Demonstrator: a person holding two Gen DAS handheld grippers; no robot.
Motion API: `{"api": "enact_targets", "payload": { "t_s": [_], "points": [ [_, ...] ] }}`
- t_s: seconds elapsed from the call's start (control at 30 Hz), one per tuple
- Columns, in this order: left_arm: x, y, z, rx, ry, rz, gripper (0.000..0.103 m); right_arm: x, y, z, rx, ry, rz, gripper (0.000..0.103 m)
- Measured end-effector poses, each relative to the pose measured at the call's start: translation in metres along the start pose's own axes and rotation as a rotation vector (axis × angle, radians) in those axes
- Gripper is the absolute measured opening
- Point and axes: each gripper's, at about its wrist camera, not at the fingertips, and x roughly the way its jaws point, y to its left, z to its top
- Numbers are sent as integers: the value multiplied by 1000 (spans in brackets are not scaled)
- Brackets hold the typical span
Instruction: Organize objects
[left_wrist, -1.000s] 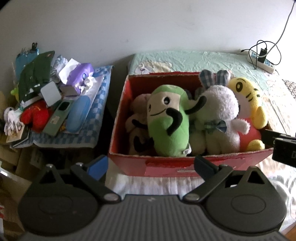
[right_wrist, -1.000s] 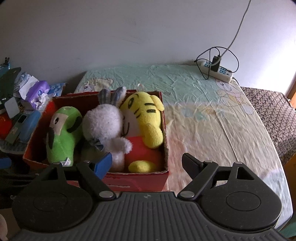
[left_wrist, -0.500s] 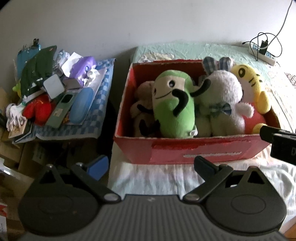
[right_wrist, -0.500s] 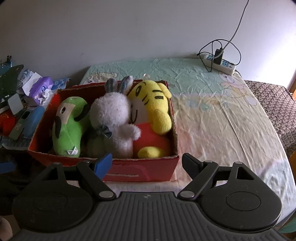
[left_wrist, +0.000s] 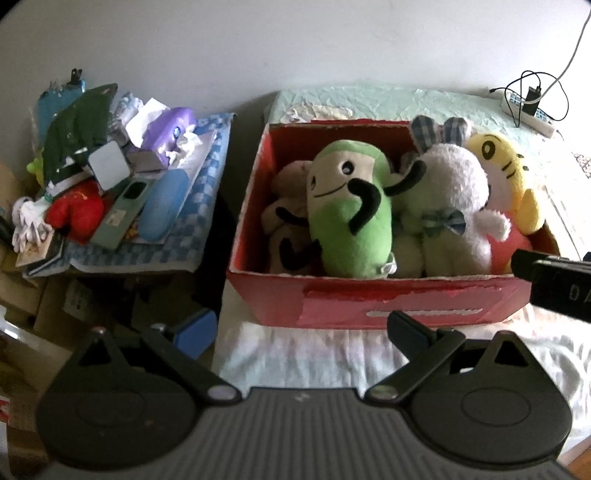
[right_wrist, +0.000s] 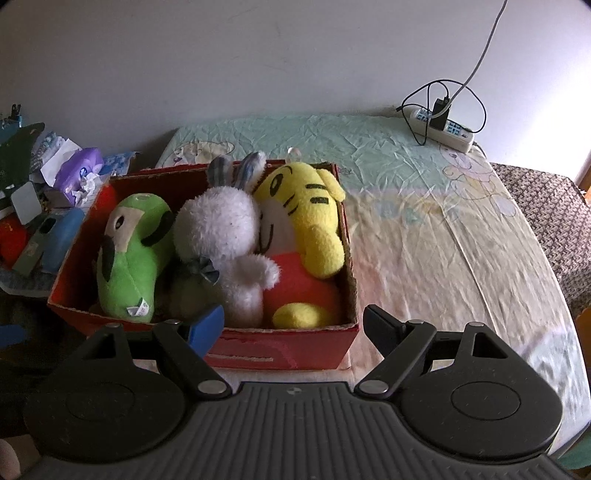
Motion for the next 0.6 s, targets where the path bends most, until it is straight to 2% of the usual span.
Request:
{"api": "enact_targets", "payload": {
  "t_s": [0.17, 0.5, 0.6],
  "points": [
    [-1, -4, 6, 18, -27, -7, 99, 3, -1, 0, 5, -12, -20, 85],
    [6, -5, 13, 31, -32, -34, 97, 9, -1, 2, 31, -10, -17, 85],
    [6, -6, 14, 34, -40, -20, 96, 11, -1, 3, 33, -7, -15, 85]
  ]
}}
